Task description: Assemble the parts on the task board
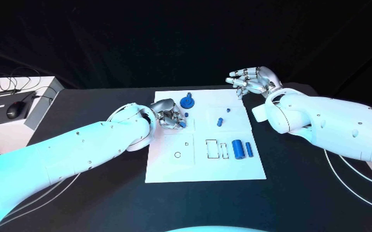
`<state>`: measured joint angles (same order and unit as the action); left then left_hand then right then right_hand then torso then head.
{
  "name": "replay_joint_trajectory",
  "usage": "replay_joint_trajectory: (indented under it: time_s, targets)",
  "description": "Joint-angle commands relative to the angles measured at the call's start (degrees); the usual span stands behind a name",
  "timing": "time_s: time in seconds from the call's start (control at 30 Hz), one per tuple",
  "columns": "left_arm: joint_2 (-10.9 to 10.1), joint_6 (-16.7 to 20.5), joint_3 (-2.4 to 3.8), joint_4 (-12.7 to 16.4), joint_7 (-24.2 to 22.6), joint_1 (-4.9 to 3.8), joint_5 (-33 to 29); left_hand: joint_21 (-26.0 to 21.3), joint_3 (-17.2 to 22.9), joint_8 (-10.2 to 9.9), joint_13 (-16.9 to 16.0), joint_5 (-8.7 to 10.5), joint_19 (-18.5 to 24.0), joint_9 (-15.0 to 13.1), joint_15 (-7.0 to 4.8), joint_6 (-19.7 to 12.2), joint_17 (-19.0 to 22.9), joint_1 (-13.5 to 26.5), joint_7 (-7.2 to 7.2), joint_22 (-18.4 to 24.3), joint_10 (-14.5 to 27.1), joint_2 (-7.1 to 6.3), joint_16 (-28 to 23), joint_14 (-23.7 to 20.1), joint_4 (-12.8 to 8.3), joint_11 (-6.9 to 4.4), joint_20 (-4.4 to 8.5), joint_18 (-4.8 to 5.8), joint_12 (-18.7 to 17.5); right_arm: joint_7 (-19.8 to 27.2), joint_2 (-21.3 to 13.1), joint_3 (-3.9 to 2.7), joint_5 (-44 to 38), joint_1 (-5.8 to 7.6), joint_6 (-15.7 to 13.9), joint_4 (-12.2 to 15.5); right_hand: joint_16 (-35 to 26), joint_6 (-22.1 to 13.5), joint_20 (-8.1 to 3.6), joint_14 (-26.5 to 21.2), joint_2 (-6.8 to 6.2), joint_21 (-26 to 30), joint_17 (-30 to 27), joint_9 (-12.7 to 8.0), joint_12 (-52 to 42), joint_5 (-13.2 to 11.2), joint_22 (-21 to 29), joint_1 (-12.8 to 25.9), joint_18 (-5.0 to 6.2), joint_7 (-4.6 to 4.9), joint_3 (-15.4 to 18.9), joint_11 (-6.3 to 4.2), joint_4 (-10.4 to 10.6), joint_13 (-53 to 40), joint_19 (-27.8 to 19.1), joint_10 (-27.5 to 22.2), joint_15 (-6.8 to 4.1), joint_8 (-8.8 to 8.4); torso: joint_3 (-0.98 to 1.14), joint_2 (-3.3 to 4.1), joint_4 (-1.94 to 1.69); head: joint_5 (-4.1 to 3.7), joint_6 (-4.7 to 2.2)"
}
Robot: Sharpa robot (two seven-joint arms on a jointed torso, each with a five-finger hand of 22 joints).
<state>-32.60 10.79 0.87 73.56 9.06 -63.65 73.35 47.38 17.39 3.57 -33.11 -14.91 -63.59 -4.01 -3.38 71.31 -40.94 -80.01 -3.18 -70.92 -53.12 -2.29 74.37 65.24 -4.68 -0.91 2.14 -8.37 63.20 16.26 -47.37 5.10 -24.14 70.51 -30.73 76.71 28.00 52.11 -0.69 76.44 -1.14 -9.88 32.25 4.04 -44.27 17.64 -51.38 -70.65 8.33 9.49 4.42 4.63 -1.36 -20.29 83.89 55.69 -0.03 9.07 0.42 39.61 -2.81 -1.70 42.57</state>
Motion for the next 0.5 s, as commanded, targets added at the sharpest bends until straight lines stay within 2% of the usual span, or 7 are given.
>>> replay_joint_trajectory:
  time_s: [0.03,0.5]
  targets:
    - [0.1,-1.9,-0.15,-0.1,0.6,0.1,0.4,-0.2,-0.3,0.2,0.0,0.36,0.5,-0.3,0.21,0.1,0.0,0.3,-0.11,0.1,0.1,0.32,0.2,0.0,0.0,-0.12,-0.05,-0.11,0.2,0.4,0.0,-0.02,-0.4,-0.02,0.7,0.0,-0.1,-0.1,-0.2,0.4,0.34,-0.2,0.1,0.0,0.1,0.2,0.1,0.2,1.16,0.47,0.2,-0.41,-0.1,0.0,0.6,0.0,0.02,0.04,0.0,0.0,-0.06,-0.03,0.05]
    - [-0.1,-2.2,-0.16,-0.1,-0.2,0.1,-0.7,-0.3,0.7,0.2,-0.1,0.47,1.0,0.0,0.55,-1.5,0.8,0.0,-0.38,0.1,1.3,1.19,0.0,-1.2,-0.3,0.29,-0.23,-0.13,0.0,0.4,0.1,-0.02,-0.4,-0.04,0.7,0.0,-0.1,-0.1,-0.2,0.4,0.34,-0.2,0.1,0.0,0.1,0.2,0.1,0.2,1.16,0.47,0.2,-0.41,-0.1,0.0,0.6,0.0,0.02,0.04,0.03,0.0,-0.02,-0.04,0.13]
